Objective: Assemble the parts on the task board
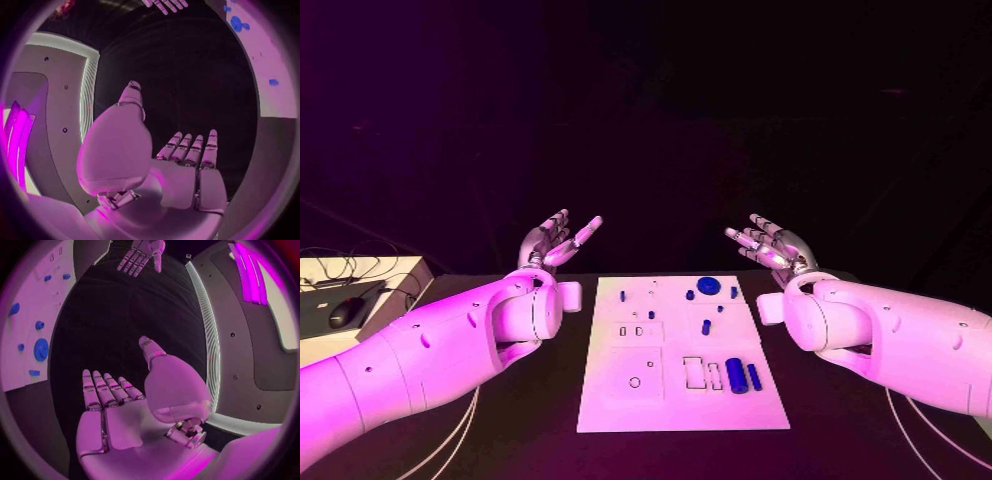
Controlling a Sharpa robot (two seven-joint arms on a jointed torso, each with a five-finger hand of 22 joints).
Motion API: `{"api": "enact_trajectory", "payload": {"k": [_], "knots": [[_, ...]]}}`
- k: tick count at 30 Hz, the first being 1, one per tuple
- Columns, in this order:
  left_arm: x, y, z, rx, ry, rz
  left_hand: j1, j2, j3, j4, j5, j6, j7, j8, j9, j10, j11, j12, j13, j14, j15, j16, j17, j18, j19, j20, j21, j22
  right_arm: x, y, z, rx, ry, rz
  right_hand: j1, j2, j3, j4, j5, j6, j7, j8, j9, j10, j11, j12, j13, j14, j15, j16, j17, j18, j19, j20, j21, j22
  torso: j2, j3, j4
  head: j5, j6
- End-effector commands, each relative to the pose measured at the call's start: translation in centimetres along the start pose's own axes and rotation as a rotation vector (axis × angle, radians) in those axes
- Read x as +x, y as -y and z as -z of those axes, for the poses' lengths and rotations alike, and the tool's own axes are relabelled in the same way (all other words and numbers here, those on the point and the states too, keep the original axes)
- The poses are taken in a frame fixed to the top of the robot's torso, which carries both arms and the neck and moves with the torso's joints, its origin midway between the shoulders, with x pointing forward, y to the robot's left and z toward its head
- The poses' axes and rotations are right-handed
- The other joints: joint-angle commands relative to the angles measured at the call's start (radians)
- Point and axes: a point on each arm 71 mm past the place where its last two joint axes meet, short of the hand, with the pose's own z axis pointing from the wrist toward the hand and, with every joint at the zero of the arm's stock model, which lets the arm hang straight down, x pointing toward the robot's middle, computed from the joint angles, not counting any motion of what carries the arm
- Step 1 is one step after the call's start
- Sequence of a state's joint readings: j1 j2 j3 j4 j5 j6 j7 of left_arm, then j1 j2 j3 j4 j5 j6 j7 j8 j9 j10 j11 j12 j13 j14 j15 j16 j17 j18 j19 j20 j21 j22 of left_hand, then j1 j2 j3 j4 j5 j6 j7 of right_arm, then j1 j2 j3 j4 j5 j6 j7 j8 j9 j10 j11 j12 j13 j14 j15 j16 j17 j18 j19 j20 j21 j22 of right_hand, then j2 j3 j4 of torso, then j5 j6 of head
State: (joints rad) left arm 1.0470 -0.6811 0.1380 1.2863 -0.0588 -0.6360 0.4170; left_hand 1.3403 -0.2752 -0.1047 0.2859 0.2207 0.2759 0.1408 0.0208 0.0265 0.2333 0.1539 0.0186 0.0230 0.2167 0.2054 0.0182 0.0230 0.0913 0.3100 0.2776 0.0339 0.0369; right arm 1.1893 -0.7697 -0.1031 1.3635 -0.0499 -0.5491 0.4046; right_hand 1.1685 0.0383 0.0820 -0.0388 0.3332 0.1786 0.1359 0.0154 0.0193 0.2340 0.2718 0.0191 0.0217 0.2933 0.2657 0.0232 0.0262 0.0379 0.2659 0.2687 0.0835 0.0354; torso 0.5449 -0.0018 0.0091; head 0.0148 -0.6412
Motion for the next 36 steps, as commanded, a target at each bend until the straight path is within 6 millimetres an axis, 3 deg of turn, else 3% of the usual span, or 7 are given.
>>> {"api": "enact_trajectory", "payload": {"k": [1,6,9,12,18,24,36], "knots": [[0.7,-0.1,-0.2,-0.012,-0.092,-0.004,0.057,-0.011,-0.002,0.015,0.014,0.015,0.005,0.008,0.003,0.014,0.007,0.006,0.002,0.014,0.009,0.007,0.002,0.021,0.021,0.011,0.006,0.002,0.5,0.0,-0.5,0.030,-0.166,0.013,0.072,0.010,0.010,-0.029,0.010,0.027,0.158,0.007,0.003,0.028,0.013,0.006,0.003,0.033,0.008,0.006,0.004,0.020,0.021,0.014,0.011,0.004,0.000,-0.0001,0.0002,0.000,0.000],[0.6,-0.1,-0.3,-0.012,-0.092,-0.004,0.060,-0.004,0.003,0.014,0.012,0.030,0.007,0.009,0.004,0.028,0.010,0.008,0.003,0.026,0.010,0.008,0.003,0.019,0.023,0.011,0.007,0.003,0.1,-0.2,-0.8,0.037,-0.186,0.027,0.118,0.010,0.013,-0.068,-0.006,0.089,0.155,0.012,0.008,0.103,0.003,0.010,0.008,0.124,-0.005,0.011,0.008,0.037,0.083,0.006,0.035,0.011,0.000,-0.0001,0.0002,0.000,0.000],[0.3,-0.1,-0.1,-0.022,-0.122,0.019,0.065,0.024,0.026,0.012,0.006,0.099,0.022,0.017,0.009,0.089,0.032,0.012,0.006,0.082,0.026,0.013,0.007,0.015,0.054,0.014,0.015,0.007,-0.6,-0.9,-1.1,-0.075,-0.206,0.211,0.189,0.010,0.012,-0.110,-0.052,0.273,0.136,0.023,0.017,0.334,-0.033,0.020,0.020,0.453,-0.052,0.028,0.021,0.097,0.474,-0.032,0.184,0.055,-0.001,-0.0022,0.0003,-0.011,-0.026],[0.2,0.0,-0.1,-0.016,-0.147,0.022,0.069,0.055,0.050,0.012,0.002,0.166,0.035,0.019,0.012,0.133,0.058,0.013,0.009,0.228,0.039,0.026,0.015,0.023,0.204,0.008,0.053,0.025,-0.5,-1.1,-1.2,-0.143,-0.229,0.337,0.217,0.013,0.013,-0.126,-0.062,0.430,0.110,0.032,0.025,0.543,-0.063,0.029,0.027,0.664,-0.082,0.035,0.031,0.109,0.551,-0.057,0.203,0.051,0.001,-0.0031,-0.0003,-0.013,-0.028],[0.0,0.4,0.4,0.012,-0.216,0.010,0.063,0.185,0.078,-0.044,-0.013,0.469,0.056,0.031,0.024,0.657,0.040,0.036,0.026,0.756,-0.029,0.062,0.040,0.084,0.529,-0.021,0.160,0.053,0.2,-1.6,-1.1,-0.279,-0.281,0.605,0.211,-0.005,0.057,-0.153,-0.036,0.831,0.058,0.051,0.044,0.876,-0.132,0.039,0.036,0.929,-0.168,0.046,0.038,0.102,0.716,-0.152,0.289,0.080,0.016,-0.0072,0.0045,-0.020,-0.029],[0.5,1.1,1.7,0.031,-0.339,0.007,0.057,0.260,0.034,-0.135,-0.014,0.764,0.033,0.043,0.036,0.889,-0.016,0.038,0.036,0.963,-0.092,0.056,0.067,0.077,0.673,-0.081,0.217,0.054,0.9,-1.9,-1.1,-0.363,-0.289,0.843,0.205,-0.021,0.047,-0.154,-0.029,0.928,0.018,0.062,0.052,1.013,-0.186,0.046,0.040,1.115,-0.238,0.091,0.062,0.093,0.828,-0.223,0.405,0.142,0.041,-0.0142,0.0147,-0.035,-0.024],[0.5,3.1,4.2,0.051,-0.402,-0.022,0.070,0.266,-0.005,-0.185,-0.014,0.787,0.018,0.044,0.038,0.996,-0.058,0.044,0.038,1.082,-0.163,0.281,0.240,0.011,0.822,-0.216,0.366,0.120,1.6,-3.0,-2.4,-0.372,-0.258,1.153,0.179,-0.071,0.047,-0.152,-0.014,0.945,-0.004,0.047,0.050,1.086,-0.232,0.041,0.043,1.217,-0.321,0.671,0.397,0.074,0.979,-0.344,0.735,0.373,0.090,-0.0270,0.0447,-0.071,-0.013]]}}
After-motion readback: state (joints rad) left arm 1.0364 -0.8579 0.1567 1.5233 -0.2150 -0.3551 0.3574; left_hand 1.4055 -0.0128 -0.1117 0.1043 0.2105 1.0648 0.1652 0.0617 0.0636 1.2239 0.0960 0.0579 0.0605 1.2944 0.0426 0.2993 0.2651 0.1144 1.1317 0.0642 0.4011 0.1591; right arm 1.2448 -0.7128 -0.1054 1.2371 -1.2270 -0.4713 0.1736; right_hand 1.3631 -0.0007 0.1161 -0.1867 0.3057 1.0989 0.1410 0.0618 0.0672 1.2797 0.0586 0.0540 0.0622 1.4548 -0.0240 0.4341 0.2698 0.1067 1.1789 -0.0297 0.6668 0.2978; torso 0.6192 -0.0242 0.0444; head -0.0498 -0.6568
